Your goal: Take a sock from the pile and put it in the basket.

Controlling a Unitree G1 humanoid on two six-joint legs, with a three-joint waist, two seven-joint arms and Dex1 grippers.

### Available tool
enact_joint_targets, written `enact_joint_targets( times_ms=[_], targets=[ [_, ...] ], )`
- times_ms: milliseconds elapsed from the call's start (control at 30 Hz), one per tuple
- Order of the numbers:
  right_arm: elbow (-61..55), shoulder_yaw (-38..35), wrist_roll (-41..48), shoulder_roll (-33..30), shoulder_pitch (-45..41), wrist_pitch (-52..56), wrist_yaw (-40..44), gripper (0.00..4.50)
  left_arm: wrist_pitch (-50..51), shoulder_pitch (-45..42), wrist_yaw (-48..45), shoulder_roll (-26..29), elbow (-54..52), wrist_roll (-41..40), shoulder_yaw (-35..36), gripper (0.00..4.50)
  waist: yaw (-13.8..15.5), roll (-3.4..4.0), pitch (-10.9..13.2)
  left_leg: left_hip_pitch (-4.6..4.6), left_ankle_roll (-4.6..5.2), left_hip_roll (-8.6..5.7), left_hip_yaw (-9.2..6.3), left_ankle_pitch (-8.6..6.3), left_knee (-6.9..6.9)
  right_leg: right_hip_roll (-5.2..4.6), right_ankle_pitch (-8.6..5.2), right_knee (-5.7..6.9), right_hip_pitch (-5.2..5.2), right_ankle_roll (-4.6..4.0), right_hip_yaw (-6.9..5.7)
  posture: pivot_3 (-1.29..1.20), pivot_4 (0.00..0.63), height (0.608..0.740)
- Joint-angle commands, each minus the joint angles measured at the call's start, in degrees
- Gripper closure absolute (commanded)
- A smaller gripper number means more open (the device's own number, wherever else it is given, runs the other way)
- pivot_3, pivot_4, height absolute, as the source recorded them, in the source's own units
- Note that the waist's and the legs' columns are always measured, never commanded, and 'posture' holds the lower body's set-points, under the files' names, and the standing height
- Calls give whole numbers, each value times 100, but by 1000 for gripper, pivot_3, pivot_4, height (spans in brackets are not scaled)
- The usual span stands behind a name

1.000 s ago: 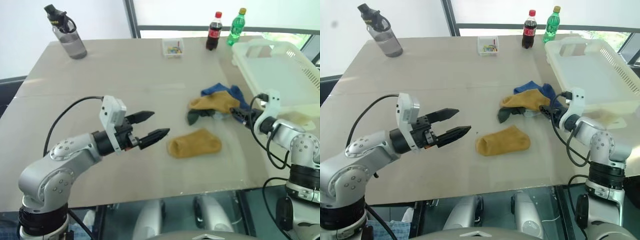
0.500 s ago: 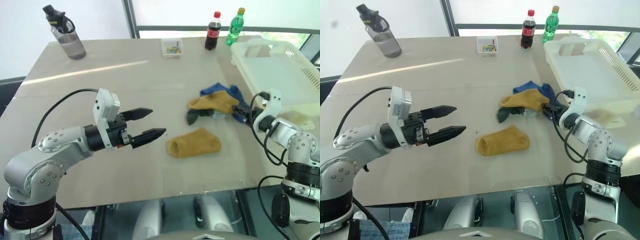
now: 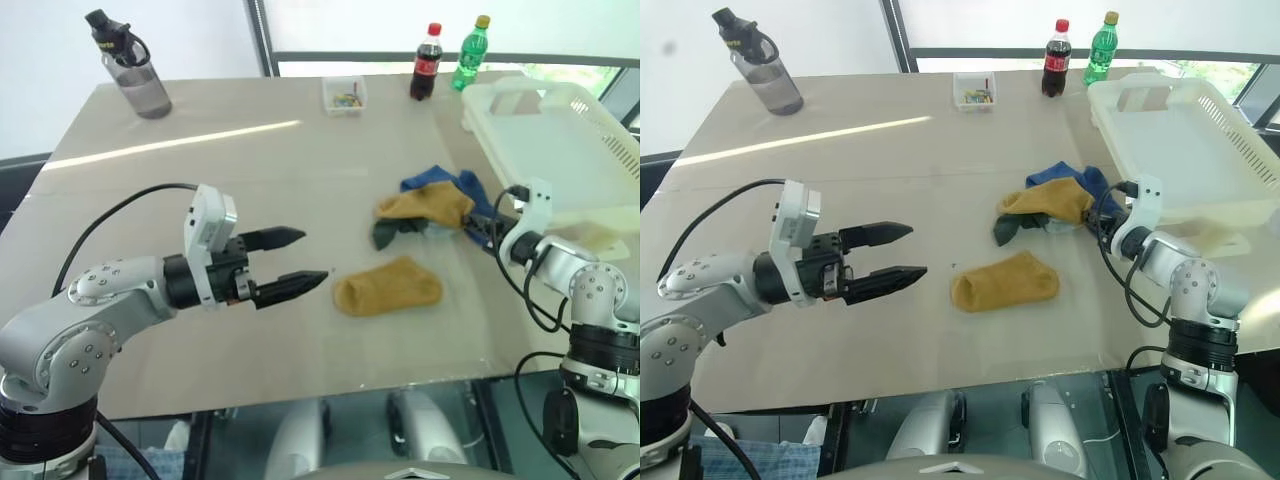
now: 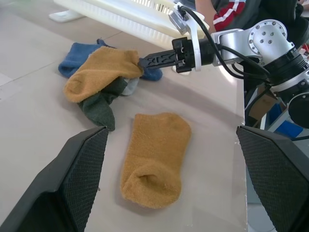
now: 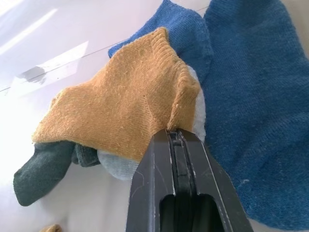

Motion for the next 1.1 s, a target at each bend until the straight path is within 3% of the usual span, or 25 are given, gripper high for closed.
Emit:
enact_joint_targets(
  times_ms=[33,367,467,567,700,767,1100],
  targets=[
    [-503,-102,398,-65,50,174,208,4483,-143,-12,-89,94,-27,-52,64,0,1,0,0,0,0,0,-1,0,0,0,0,0,0,0,0,0,150,740],
    [-1449,-303,2175,-54,369,1262,542,4483,-238,-43,-168,109,45,25,-66,0,6,0,0,0,0,1,-2,0,-1,0,0,0,0,0,-1,0,150,740],
    [-1414,-298,2195,-107,465,1283,381,4483,-258,-51,-184,112,66,43,-96,0,10,0,0,-1,0,1,-1,0,-1,-1,0,-1,1,0,-1,0,150,740],
    [-991,-267,1594,-192,370,818,24,4483,-287,-43,-189,111,77,57,-121,0,5,0,0,1,0,0,2,0,0,-1,0,0,0,0,1,0,150,740],
    [-593,-333,1342,-237,226,554,-123,3221,-303,6,-197,134,63,41,-95,0,-1,0,0,2,0,0,3,0,0,1,0,1,0,0,1,0,150,740],
    [-509,-313,1195,-186,224,448,-261,2348,-303,37,-208,160,63,37,-56,0,-2,1,0,1,0,1,1,0,-3,2,-1,0,-1,0,2,0,150,740],
    [60,-262,706,-41,-37,-2,-578,2348,-326,91,-182,176,25,24,-58,0,-2,0,0,1,0,1,3,0,-4,2,0,-1,-1,0,3,0,150,740]
  ],
)
